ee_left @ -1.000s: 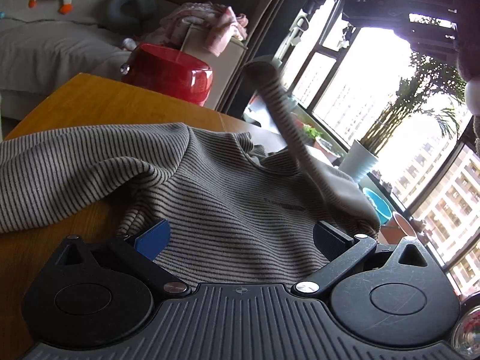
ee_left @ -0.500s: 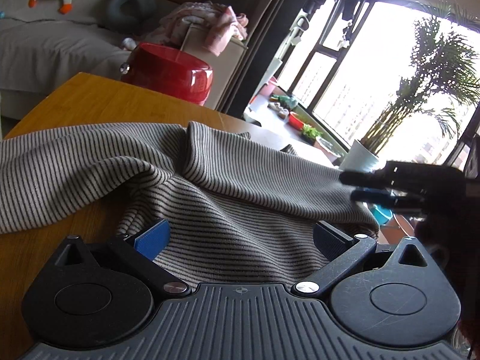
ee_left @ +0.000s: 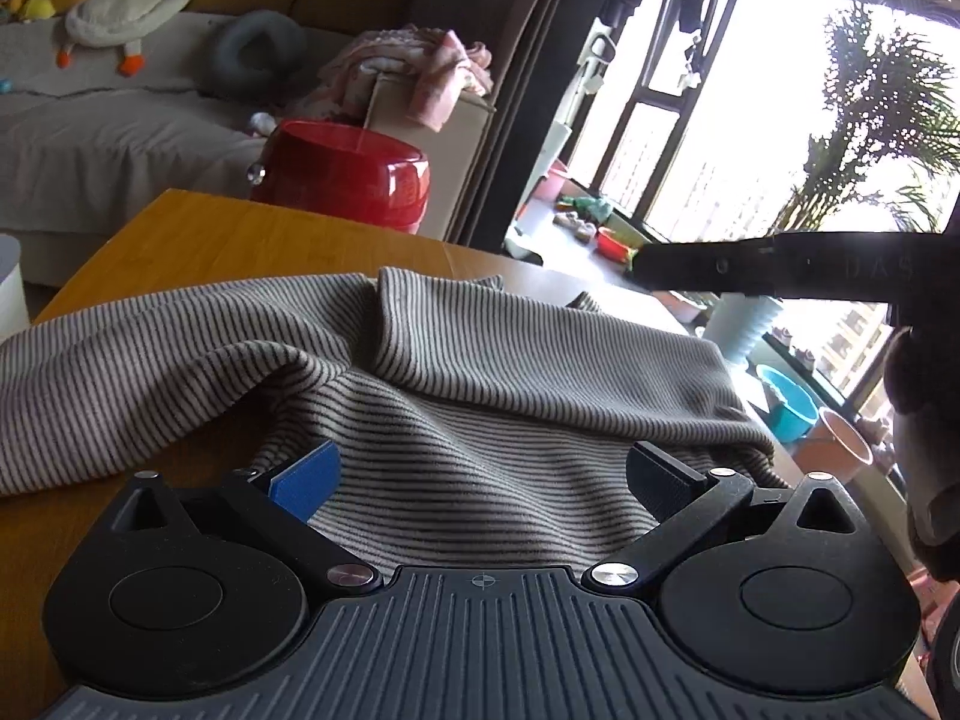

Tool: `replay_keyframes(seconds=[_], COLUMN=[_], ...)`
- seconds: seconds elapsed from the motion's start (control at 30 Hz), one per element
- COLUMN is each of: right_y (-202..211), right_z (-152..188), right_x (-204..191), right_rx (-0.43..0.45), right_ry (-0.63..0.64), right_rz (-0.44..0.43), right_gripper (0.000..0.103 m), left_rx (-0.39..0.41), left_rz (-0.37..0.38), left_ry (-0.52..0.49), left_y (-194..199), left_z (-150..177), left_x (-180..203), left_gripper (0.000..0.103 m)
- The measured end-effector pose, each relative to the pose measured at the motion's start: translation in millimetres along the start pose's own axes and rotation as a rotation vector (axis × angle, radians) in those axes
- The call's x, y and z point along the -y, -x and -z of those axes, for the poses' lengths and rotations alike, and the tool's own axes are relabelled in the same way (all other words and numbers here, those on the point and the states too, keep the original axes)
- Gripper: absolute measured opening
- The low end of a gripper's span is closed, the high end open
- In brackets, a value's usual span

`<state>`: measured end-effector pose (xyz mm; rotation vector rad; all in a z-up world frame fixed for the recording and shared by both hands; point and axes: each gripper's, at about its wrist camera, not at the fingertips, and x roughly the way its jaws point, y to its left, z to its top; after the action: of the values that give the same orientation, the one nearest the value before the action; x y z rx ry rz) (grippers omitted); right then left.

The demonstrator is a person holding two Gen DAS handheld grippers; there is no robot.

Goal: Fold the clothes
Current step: 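Grasp the sleeve end with the left gripper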

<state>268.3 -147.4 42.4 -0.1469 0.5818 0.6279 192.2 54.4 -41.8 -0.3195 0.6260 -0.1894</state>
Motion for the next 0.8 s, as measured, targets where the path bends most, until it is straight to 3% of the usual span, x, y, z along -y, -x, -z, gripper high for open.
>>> replay_keyframes(seconds=[0.13,0.27,0.47,0.63,0.7,0.8], right_y=[0,-12,-28,-59,-70,-85], right_z=[-4,16,19,40,49,55], right_x=[-21,-41,-106,-179,-200,-217], right_rx=[0.028,-0.001,0.004,0.005,0.001,-0.003], right_ry=[0.061,0.117,0.397,0.741,0.818,0.833], right_rz=[0.018,0.000,-0.103,-0.142,-0.157,-0.160], right_gripper=[0.035,0.035,0.036,0.041,0.041,0.040], left_rx=[-0.050,-0.019,0.030,0.009,-0.002,-0.016], left_rz=[-0.033,-0.118,-0.246,-0.319,-0.334,-0.331], left_ry=[0.102,0.075,0.028,0.048,0.048,0.053], left_y=[24,61,116,135,137,137], left_z=[-2,-2,-2,-10,-9,-7], left_x=[-29,-50,-82,-113,-118,-121], left_gripper=[0.103,0.103,0.103,0.103,0.103,0.103])
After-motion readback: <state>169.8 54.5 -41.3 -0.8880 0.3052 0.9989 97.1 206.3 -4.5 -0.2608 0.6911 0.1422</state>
